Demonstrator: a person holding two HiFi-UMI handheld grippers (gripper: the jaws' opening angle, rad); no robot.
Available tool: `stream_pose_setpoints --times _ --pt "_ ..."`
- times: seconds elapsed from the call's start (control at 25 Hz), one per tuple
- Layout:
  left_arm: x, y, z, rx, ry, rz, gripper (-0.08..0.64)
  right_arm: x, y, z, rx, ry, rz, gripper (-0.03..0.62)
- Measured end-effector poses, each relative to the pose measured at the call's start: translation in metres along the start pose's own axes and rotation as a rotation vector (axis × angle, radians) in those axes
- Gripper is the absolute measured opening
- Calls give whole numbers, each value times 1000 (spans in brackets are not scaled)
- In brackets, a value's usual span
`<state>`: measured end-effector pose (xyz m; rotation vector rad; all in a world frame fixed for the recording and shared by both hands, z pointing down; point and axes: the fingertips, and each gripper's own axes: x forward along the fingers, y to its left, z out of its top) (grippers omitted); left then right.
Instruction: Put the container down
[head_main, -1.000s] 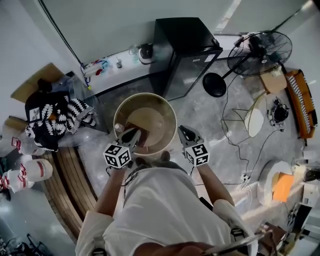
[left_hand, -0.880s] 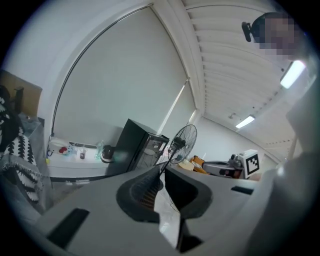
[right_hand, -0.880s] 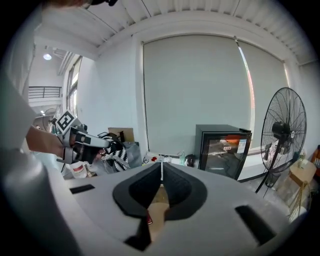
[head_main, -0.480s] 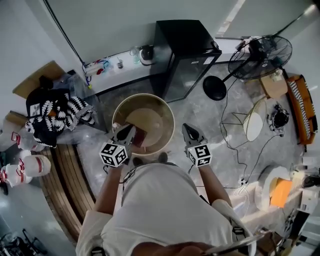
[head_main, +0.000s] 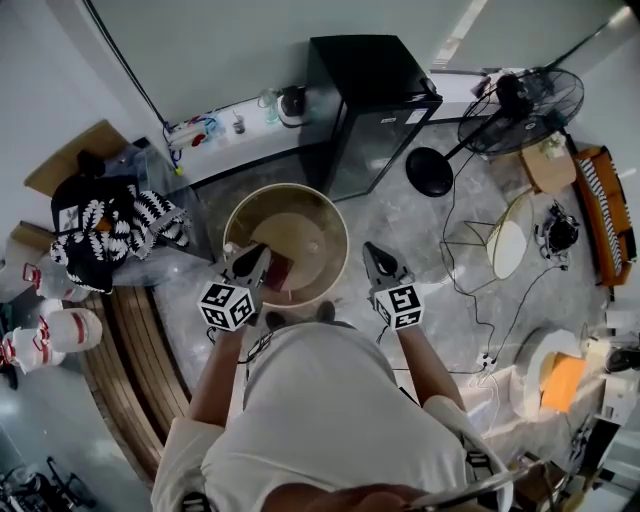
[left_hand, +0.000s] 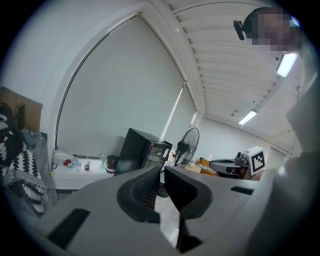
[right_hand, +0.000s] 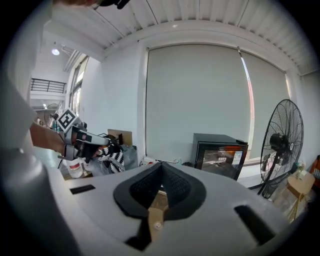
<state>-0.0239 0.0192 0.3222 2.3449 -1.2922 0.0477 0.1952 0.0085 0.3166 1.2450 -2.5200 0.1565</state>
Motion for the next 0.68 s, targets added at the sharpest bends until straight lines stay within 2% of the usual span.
stream_pose_setpoints --times 0.68 --pt "-2 -4 -3 -2 0 10 31 -7 -4 1 -4 0 -5 -6"
